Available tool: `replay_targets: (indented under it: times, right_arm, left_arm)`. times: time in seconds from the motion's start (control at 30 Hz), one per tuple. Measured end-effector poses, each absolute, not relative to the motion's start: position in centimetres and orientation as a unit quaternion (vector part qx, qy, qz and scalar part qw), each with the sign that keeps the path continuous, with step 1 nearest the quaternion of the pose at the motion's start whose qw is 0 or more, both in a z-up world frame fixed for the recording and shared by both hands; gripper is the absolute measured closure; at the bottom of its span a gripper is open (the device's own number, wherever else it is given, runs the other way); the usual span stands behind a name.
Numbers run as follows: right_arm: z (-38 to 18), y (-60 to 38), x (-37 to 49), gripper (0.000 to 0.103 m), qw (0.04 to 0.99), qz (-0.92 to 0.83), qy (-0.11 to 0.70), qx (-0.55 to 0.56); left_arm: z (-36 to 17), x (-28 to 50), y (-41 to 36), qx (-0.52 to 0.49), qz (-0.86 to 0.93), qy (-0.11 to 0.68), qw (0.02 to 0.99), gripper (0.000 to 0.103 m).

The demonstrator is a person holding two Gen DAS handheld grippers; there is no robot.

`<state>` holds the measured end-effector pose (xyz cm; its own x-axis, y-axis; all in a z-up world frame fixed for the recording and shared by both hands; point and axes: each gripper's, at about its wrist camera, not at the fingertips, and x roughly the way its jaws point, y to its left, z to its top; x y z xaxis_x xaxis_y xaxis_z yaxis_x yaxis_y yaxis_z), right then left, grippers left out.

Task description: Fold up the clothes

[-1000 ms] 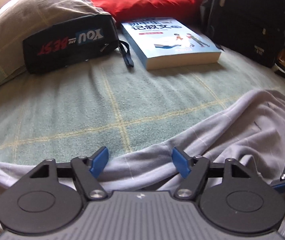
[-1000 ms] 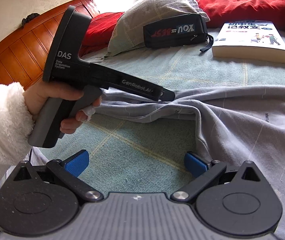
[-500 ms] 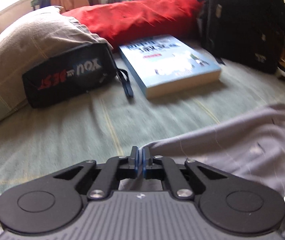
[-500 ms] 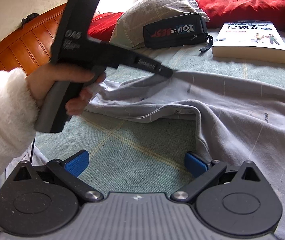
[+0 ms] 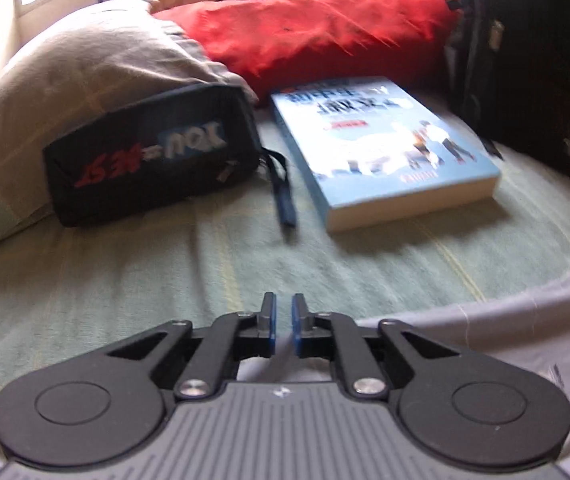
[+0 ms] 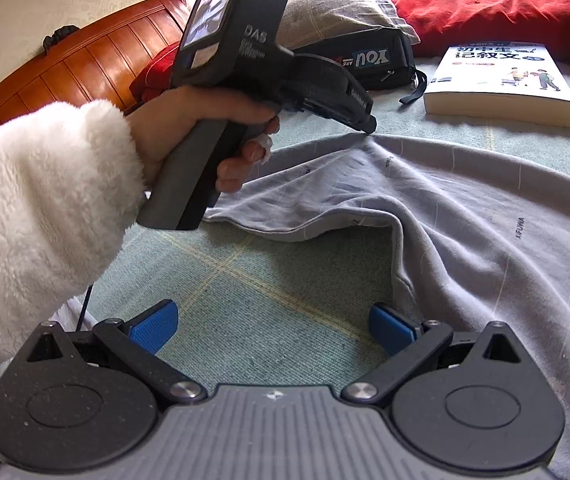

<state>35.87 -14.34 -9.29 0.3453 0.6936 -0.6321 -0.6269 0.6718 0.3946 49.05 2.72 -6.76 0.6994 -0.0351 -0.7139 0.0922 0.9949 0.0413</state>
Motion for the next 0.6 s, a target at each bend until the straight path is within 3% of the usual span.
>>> replay_targets:
  times: [0.07,0.2,0.37,0.43,0.47,0.6]
  right_arm:
    - [-9.3,-14.4,35.9,0.000,0.818,0.403,0.407,0.045]
    - [-9.3,-14.5,36.0,0.000,0.818,0.403,0.407,0.048]
    - [-9.3,-14.5,35.9,0.000,0.819,0.403,0.406,0.043]
    - [-9.3,-14.5,36.0,0.000,0.819,0.403,0.406,0.042]
    - [-9.3,-14.5,36.0,0.000,0.819,0.403,0.406,0.042]
    - [-9.4,-14.6,36.0,0.000,0.819,0.403,0.406,0.042]
  left_arm:
    - [-5.7,48.3,4.0,0.038,-0.024,0.375,0.926,0.092]
    - [-4.3,46.5,7.5,0.052,0.011,0.379,0.924,0.075]
    - [-5.5,44.7,12.4,0.059,0.070,0.414,0.905,0.072]
    - [-6.4,44.2,14.0,0.057,0.074,0.431,0.898,0.056]
    - [-6.8,43.9,14.6,0.061,0.083,0.434,0.895,0.053]
    - [-8.0,43.3,16.4,0.061,0.103,0.434,0.893,0.051]
